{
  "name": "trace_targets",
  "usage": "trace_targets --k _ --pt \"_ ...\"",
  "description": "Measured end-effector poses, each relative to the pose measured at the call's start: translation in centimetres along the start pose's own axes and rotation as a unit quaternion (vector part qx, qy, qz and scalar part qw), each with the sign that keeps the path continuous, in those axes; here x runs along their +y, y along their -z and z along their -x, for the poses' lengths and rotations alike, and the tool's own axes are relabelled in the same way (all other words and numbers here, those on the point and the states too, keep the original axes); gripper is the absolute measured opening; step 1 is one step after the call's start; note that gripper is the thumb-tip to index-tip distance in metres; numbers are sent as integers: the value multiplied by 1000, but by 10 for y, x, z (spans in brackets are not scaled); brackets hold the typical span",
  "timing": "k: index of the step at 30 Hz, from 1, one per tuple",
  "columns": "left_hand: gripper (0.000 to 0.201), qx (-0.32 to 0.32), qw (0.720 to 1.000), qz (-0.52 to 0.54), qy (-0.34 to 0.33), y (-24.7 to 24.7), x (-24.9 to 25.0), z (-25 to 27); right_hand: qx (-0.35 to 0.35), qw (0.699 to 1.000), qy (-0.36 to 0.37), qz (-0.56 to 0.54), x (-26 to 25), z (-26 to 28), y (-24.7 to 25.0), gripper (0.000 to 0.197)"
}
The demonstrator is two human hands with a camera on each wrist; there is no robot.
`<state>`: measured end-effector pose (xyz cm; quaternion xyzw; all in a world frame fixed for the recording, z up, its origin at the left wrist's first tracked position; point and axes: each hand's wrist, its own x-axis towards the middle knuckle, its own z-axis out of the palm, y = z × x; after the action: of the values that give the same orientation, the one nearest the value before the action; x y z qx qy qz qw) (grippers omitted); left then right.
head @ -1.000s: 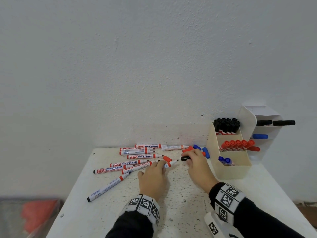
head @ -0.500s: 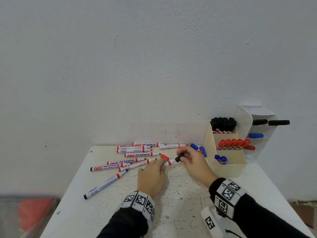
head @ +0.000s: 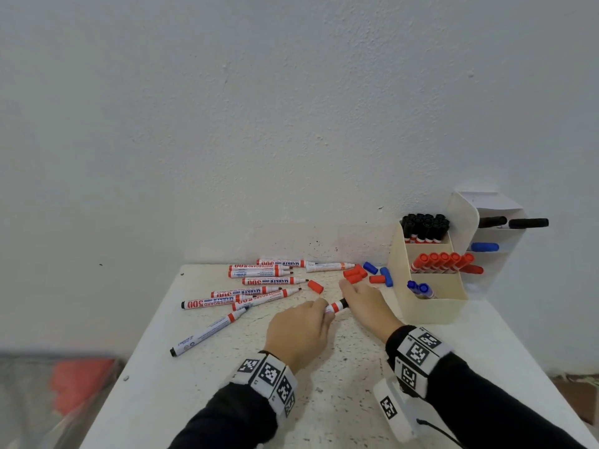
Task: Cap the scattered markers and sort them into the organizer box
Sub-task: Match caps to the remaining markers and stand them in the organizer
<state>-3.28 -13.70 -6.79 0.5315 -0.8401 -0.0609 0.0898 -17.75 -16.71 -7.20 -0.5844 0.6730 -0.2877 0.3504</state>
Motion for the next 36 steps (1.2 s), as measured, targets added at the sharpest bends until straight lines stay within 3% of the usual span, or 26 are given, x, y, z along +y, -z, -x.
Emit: trace_targets --k 2,5,10,12,17,20,23,25,27,31,36 --pt "34 -17 1000 11 12 2 1 1 6 999 16 -46 -3 3 -2 42" --pt "34 -59 990 128 13 6 0 1 -3 994 64 -89 -6 8 -1 44" --pt "41 -131 941 309 35 19 2 0 -3 988 126 -86 -12 11 0 48" --pt "41 -147 931 331 41 22 1 0 3 987 136 -80 -11 12 -1 48" --pt "39 -110 959 258 32 14 -1 2 22 989 135 -46 -9 16 -5 50" --pt "44 -100 968 221 66 10 -10 5 57 987 151 -5 -10 19 -6 50" --pt "38 -52 986 64 146 4 -35 12 99 986 135 3 -8 16 -3 47" --pt "37 -47 963 -4 267 2 -52 21 125 984 127 -11 -6 15 -1 43" --pt "40 -45 945 -60 319 1 -64 31 136 983 122 -36 -7 17 -2 38" --pt "42 -43 931 -111 346 -2 -77 39 141 982 104 -73 -12 21 -10 36" --pt "38 -64 931 -112 342 3 -76 45 129 979 80 -137 -13 26 -22 19"
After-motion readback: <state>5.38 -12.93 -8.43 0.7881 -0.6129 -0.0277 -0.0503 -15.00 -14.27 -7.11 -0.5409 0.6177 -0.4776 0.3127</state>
